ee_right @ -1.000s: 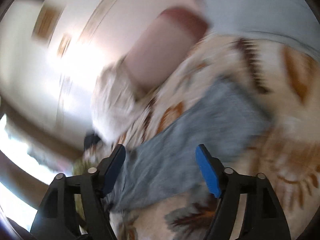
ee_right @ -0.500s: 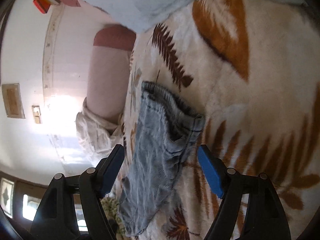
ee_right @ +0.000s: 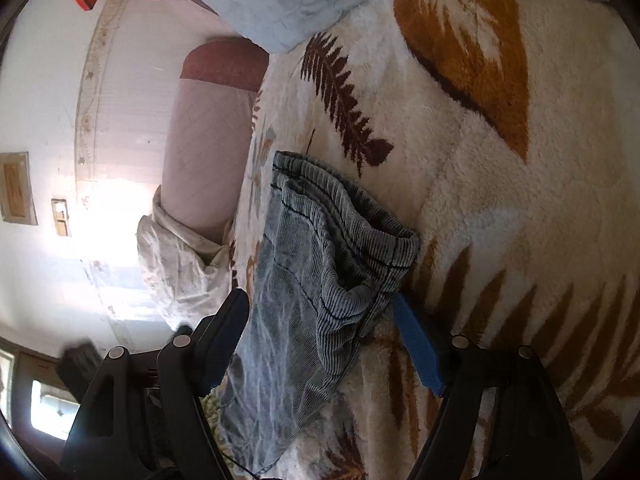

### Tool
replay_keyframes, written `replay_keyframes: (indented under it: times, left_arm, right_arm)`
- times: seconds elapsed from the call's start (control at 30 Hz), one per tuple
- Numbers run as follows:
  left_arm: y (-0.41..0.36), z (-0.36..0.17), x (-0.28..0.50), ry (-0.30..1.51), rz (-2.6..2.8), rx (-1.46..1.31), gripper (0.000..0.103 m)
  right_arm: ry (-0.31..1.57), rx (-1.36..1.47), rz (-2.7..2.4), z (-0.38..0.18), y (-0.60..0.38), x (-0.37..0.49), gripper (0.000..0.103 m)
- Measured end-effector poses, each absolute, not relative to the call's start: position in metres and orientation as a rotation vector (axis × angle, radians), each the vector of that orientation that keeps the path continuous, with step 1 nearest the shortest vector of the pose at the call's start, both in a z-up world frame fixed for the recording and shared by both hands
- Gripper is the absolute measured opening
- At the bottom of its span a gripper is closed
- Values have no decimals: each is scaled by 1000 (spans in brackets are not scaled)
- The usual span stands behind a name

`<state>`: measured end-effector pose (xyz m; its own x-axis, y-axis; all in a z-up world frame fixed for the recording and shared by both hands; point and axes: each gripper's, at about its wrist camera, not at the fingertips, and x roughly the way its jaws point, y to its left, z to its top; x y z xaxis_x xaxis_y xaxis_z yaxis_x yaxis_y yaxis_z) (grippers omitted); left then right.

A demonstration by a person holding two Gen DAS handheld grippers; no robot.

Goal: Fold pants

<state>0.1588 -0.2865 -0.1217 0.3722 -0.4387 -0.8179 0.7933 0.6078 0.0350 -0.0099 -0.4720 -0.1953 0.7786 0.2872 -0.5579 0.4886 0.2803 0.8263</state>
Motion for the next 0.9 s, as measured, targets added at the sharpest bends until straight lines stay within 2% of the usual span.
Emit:
replay_keyframes:
  times: [0.17,0.27,0.33,0.37,0.47,0.57,0.63,0.77,0.9]
  left_arm:
    - [-333,-142,173,905,-919,595,76]
    - [-352,-154,183,926,-962,653,76]
    - [-362,-158,191,935,-990,657,76]
    - [-366,-159,194,945,-1011,652,76]
    - [-377,-164,202,954,-1062,659,73]
    - [-389,-174,208,996,-1114,690,55]
    - [-394,-181,209,1009,-1131,719,49]
    - [-400,-188,211,1036,-1183,701,43]
    - [-400,-190,210,1038,-1199,681,33]
  right_arm:
    - [698,1292,-183,-195,-468,-12,72]
    - [692,1331,-197,-201,-473,-16,55]
    - [703,1358,-207,-207,-476,-18,38]
    - [705,1363,-209,-207,-476,-18,36]
    - [701,1367,-209,-207,-476,-19,35]
    - [704,1360,-210,-206,-475,-17,35]
    - [706,1358,-212,-205,-474,-16,36]
    - [705,1360,-217,-205,-473,-15,35]
    - [704,1356,-224,-205,-472,-12,35]
